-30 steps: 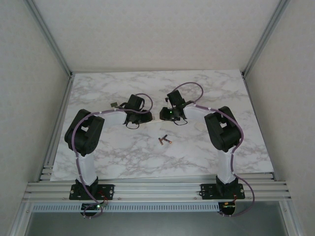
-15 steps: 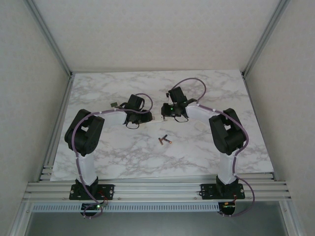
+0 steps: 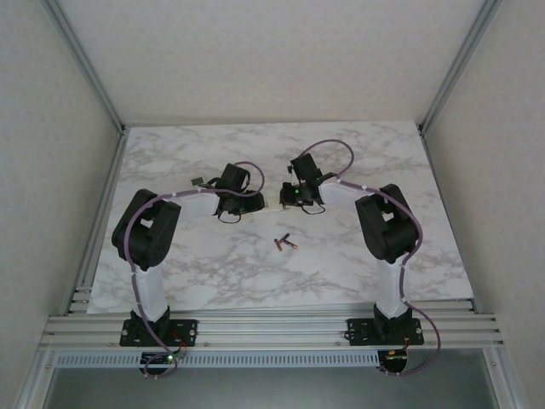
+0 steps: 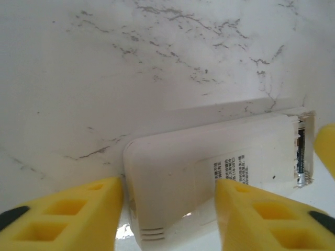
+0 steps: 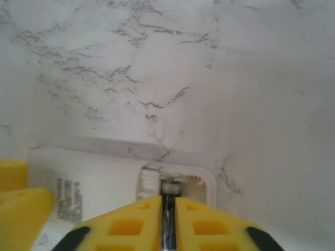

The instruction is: Load the batteries into the remote control

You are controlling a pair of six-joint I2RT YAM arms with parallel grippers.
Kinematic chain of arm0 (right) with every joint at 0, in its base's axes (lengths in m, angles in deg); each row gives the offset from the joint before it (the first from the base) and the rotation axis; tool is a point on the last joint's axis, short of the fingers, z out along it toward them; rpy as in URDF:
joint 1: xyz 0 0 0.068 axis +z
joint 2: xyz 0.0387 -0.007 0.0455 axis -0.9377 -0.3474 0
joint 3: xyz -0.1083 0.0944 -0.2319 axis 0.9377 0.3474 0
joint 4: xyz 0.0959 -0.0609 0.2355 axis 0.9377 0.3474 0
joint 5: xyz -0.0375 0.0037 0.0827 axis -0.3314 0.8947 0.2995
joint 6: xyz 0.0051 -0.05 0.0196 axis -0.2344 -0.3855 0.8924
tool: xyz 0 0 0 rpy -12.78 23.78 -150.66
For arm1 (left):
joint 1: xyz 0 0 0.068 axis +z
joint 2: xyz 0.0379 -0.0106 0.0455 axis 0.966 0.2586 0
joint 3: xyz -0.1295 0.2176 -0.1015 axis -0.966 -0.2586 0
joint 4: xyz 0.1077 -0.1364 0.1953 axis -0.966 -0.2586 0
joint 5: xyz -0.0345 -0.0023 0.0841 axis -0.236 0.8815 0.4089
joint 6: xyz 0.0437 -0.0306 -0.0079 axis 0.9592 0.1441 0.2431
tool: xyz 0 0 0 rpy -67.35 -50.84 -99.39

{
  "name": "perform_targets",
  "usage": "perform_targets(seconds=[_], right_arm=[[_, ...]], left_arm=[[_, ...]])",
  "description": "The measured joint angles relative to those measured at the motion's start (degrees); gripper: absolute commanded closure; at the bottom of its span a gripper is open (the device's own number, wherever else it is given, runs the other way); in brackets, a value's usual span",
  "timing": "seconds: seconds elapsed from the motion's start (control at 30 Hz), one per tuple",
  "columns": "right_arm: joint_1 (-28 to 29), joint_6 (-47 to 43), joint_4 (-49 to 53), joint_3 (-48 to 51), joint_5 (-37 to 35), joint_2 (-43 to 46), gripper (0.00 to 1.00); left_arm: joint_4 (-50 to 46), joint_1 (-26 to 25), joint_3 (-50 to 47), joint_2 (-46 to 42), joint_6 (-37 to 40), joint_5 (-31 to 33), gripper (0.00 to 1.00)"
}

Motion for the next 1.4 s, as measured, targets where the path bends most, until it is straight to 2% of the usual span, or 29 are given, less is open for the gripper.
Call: perform_targets(seconds=[0.1, 0.2, 0.27, 0.4, 0.53, 0.67, 0.83, 0.93, 1.07, 1.23, 1.4], right_arm=[[0.0, 1.0, 0.0, 3.4, -1.2, 6.9, 0.74], [0.4, 3.5, -0.4, 9.0, -3.1, 16.6, 0.68], [1.6, 5.8, -0.4, 13.4, -5.5, 23.2, 0.65], [6.1, 9.9, 2.4, 19.4, -9.0, 30.4, 0.60], [10.8, 17.4, 7.7, 20.8, -10.8, 31.2, 0.58], [13.7, 24.9, 13.2, 19.1, -12.2, 28.5, 0.58], [13.9, 30.4, 17.3, 15.7, -15.1, 23.6, 0.58], [13.9, 31.0, 18.5, 13.7, -15.5, 21.1, 0.62], [13.9, 25.2, 18.4, 12.2, -16.0, 19.8, 0.63], [13.9, 7.5, 20.5, 11.2, -19.1, 21.1, 0.59], [13.9, -6.0, 26.3, 7.0, -15.8, 21.4, 0.62]], left_arm=[[-0.3, -0.2, 0.7, -0.1, 0.7, 0.2, 0.27], [-2.6, 0.3, 0.9, -1.6, 2.0, 2.0, 0.20], [-5.3, 0.8, 0.9, -4.6, 3.3, 3.3, 0.15], [-11.9, 1.4, 3.6, -13.2, 6.2, 5.5, 0.04], [-13.9, 1.5, 7.4, -24.6, 11.6, 8.3, 0.02], [-10.3, 1.5, 4.9, -34.0, 16.8, 11.5, 0.01], [-7.3, 1.7, -3.1, -38.8, 21.5, 13.6, 0.00], [-7.3, 1.7, -6.5, -39.5, 23.5, 15.1, 0.01], [-6.6, 1.7, -8.3, -41.5, 24.7, 14.8, 0.01], [-4.0, 1.7, -8.5, -44.0, 25.3, 13.3, 0.00], [-3.0, 1.7, -8.5, -44.2, 25.4, 12.6, 0.00]])
